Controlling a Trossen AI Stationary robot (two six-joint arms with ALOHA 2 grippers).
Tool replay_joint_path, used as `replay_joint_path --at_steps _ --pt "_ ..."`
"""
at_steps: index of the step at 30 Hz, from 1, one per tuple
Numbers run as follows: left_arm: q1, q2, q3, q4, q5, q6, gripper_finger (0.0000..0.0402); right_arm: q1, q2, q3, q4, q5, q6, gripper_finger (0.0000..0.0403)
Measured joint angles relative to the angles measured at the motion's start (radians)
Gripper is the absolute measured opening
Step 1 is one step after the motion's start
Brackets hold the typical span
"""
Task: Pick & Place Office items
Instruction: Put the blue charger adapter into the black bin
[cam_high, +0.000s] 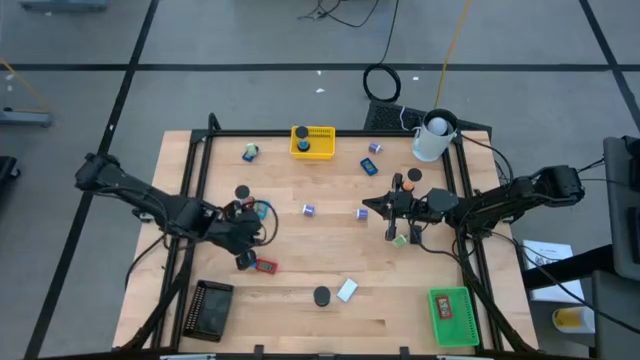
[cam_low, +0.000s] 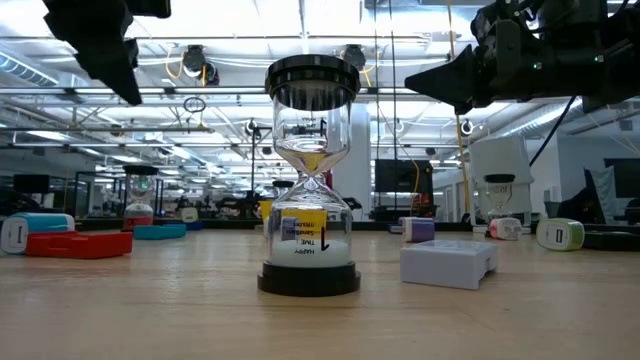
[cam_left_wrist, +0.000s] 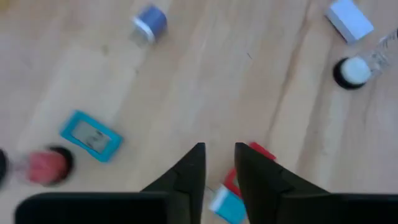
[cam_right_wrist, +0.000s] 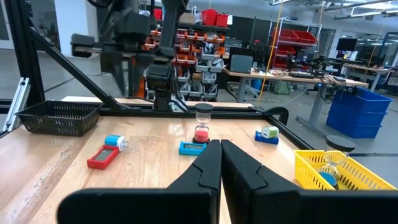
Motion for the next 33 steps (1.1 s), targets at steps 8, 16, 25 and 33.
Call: replay_joint_path --at_steps 8,16,25,33 --pt "-0.012 0.11 0.009 -0.022 0.09 -0.279 0.0174 0.0 0.0 0.0 0.0 0.0 0.0 0.0" --pt "-0.019 0.228 -0.006 -0.032 0.161 -0.433 0.0244 0.0 0.0 0.0 0.0 0.0 0.022 0.0" --pt "-0.019 0.269 -0.136 -0.016 0.17 -0.513 0.026 0.0 0.0 0.0 -0.001 -0.001 0.021 0.0" --pt "-0.019 0.243 -0.244 0.191 0.208 -0.529 0.026 0.0 0.0 0.0 0.0 -0.001 0.019 0.0"
